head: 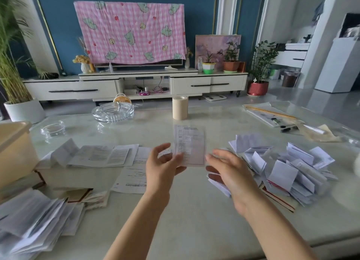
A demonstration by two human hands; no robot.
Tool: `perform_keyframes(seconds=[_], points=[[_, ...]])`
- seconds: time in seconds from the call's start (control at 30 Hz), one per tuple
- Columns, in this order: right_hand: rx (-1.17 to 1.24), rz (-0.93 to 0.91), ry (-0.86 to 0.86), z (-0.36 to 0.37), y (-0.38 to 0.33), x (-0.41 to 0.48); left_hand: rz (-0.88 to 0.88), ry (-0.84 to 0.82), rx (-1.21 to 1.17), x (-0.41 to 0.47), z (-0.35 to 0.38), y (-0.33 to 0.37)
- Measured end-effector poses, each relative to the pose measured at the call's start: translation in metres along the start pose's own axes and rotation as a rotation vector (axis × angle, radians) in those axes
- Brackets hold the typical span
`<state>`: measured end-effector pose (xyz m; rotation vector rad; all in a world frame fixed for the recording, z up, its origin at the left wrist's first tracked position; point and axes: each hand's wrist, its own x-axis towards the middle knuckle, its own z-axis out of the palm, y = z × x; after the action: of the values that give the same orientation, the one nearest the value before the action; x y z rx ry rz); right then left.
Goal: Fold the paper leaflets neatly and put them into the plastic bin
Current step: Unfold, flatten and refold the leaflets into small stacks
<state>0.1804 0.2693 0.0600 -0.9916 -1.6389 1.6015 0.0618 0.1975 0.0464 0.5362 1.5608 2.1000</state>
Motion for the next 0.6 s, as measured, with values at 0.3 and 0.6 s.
perform_keyframes(seconds=[0.3,0.6], points=[[0.153,-0.032,-0.029,-0.032,-0.017,-0.009,-0.104,-0.252,0.081,-0.026,0.021,0.015],[0.06,-0.122,-0.029,-0.045,-0.009,-0.015,0.05,-0.224,0.253,-0.031,0.028,0.015]])
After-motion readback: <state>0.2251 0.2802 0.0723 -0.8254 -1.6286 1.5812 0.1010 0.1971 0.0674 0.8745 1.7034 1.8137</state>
